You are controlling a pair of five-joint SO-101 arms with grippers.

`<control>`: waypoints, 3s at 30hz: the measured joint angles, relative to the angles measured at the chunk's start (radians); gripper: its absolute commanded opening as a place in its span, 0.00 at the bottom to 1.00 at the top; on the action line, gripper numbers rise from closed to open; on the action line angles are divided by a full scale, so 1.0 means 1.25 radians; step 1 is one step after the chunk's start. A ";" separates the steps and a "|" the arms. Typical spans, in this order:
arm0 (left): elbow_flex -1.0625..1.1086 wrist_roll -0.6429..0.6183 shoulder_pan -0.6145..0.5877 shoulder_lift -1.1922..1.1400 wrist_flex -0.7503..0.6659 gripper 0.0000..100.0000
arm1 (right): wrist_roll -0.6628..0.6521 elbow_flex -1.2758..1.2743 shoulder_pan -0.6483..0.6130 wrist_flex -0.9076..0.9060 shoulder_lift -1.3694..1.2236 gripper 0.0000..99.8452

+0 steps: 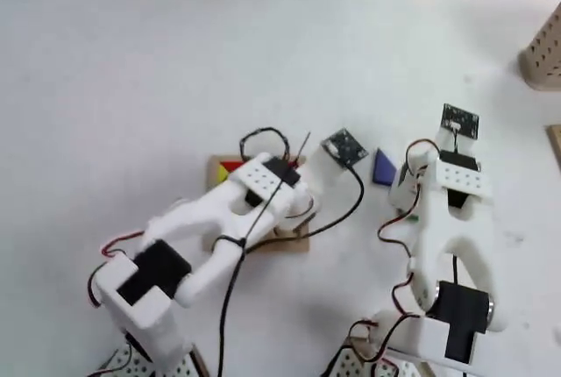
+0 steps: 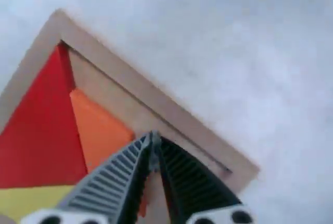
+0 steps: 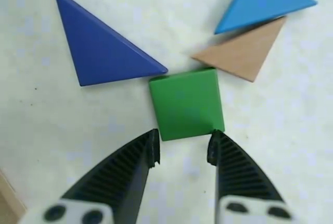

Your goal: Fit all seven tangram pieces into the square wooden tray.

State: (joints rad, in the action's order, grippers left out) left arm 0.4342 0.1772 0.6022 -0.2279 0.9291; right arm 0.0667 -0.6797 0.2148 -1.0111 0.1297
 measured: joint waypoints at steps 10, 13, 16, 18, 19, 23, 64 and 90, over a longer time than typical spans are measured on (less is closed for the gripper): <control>0.113 -0.025 -0.007 0.098 -0.028 0.02 | 0.000 0.000 0.000 0.000 0.000 0.16; 0.215 -0.026 -0.049 0.193 -0.081 0.02 | 0.000 0.000 0.000 0.000 0.000 0.16; 0.281 -0.026 -0.106 0.263 -0.104 0.02 | 0.000 0.000 0.000 0.000 0.000 0.16; 0.301 -0.026 -0.140 0.279 -0.113 0.02 | 0.000 0.000 0.000 0.000 0.000 0.16; 0.308 -0.026 -0.158 0.284 -0.115 0.02 | 0.000 0.000 0.000 0.000 0.000 0.16; 0.318 -0.020 -0.194 0.293 -0.115 0.02 | 0.000 0.000 0.000 0.000 0.000 0.16; 0.248 -0.286 -0.047 0.106 -0.460 0.02 | 0.000 0.000 0.000 0.000 0.000 0.16; 0.532 -0.286 -0.047 0.393 -0.460 0.02 | 0.000 0.000 0.000 0.000 0.000 0.16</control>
State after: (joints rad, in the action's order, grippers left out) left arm 1.0986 -0.1803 0.5439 0.2631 0.3537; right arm 0.0667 -0.6797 0.2148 -1.0111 0.1297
